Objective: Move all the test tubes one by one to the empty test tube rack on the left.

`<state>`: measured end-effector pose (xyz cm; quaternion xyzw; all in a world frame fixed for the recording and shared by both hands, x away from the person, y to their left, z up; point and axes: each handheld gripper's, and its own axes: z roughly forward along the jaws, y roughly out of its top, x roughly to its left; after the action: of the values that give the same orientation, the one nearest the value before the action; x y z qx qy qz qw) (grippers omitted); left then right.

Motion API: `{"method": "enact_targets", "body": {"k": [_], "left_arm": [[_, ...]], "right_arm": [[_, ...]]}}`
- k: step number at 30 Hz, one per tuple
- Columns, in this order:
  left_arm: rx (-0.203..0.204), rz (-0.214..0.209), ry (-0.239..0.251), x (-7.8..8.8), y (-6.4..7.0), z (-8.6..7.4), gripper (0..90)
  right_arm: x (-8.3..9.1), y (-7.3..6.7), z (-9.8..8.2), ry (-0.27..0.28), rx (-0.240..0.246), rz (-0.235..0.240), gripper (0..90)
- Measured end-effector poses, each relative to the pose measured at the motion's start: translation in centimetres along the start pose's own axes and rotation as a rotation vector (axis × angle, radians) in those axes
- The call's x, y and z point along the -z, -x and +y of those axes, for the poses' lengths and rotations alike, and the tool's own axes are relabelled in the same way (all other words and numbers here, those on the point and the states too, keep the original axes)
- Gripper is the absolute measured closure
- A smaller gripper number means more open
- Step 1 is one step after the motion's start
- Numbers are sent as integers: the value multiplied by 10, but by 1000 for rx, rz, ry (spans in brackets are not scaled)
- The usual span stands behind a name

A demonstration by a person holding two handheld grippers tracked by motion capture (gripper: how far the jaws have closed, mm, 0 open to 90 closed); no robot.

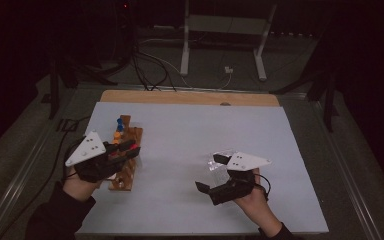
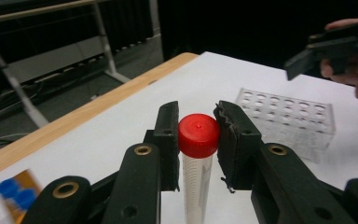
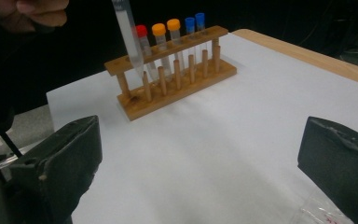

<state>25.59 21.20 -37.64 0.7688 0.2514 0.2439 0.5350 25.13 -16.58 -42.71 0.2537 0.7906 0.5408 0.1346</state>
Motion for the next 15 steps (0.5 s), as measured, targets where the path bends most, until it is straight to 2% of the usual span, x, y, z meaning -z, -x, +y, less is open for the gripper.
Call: {"method": "enact_targets", "body": {"k": [4, 9, 15], "left_arm": [[11, 46, 6, 11, -7, -2, 720], [0, 122, -8, 22, -12, -5, 720], [16, 175, -22, 30, -20, -13, 720]], "right_arm": [[0, 0, 0, 0, 2, 2, 0], [1, 1, 0, 1, 1, 0, 0], [3, 0, 0, 8, 5, 2, 0]]}}
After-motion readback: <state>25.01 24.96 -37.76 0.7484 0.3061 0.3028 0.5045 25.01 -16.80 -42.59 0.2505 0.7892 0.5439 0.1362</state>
